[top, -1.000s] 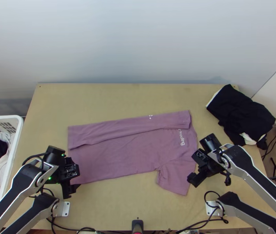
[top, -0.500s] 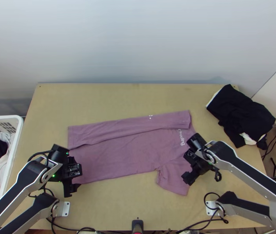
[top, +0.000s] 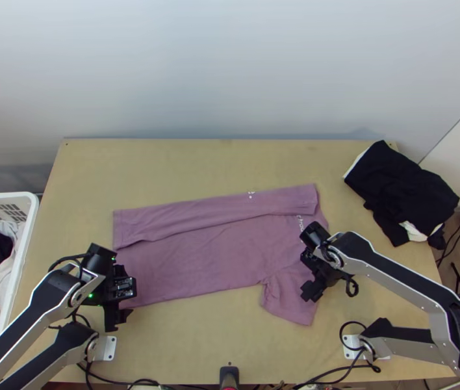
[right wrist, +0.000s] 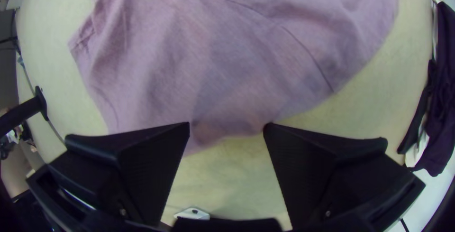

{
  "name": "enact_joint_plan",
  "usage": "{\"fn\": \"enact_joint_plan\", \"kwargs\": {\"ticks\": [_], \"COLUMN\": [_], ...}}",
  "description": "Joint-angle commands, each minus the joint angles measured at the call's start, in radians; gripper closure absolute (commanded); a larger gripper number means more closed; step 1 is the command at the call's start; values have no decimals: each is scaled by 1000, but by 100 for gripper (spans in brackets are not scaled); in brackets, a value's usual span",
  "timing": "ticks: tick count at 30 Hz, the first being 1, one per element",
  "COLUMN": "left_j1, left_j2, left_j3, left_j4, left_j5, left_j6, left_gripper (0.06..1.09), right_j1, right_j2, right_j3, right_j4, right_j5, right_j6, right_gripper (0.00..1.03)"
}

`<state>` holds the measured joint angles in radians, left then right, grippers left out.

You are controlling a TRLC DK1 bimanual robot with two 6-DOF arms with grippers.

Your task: Fold the t-shirt

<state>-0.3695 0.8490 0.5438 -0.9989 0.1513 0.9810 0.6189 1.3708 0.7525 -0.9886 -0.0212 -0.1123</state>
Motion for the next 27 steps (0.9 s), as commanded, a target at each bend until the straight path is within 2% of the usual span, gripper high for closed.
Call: {"fn": "enact_joint_plan", "kwargs": {"ticks": [1, 4, 9, 12, 16, 17, 19, 21, 22, 25, 27], "left_j1": [-2, -5, -9, -13, -17, -17, -17, -17, -17, -20, -22], "left_j2": [-1, -1, 9, 19, 36, 39, 41, 41, 41, 41, 39], "left_j3": [-8, -15, -30, -47, -54, -54, -56, -56, -56, -65, -71], "left_j4": [3, -1, 11, 29, 49, 55, 59, 59, 59, 69, 74], "left_j5": [-7, -6, -21, -50, -56, -59, -59, -59, -59, -59, -59], "left_j6": [5, 13, 15, 16, 10, 7, 5, 7, 7, 5, 7], "left_gripper": [17, 20, 21, 21, 22, 22, 29, 32, 36, 65, 69], "right_j1": [12, 24, 28, 33, 39, 44, 53, 51, 51, 53, 54], "right_j2": [16, 13, 14, 13, 13, 13, 10, 8, 7, 5, 1], "right_j3": [10, 16, 16, 13, 10, 10, 11, 13, 11, 2, -5], "right_j4": [15, 15, 16, 36, 39, 39, 42, 42, 42, 48, 61], "right_j5": [10, 10, 10, 10, 10, 10, 10, 10, 10, 10, 10], "right_j6": [3, 2, 2, 0, -1, -3, -6, -7, -7, -7, -7], "right_gripper": [34, 49, 51, 72, 77, 83, 90, 90, 90, 93, 98]}}
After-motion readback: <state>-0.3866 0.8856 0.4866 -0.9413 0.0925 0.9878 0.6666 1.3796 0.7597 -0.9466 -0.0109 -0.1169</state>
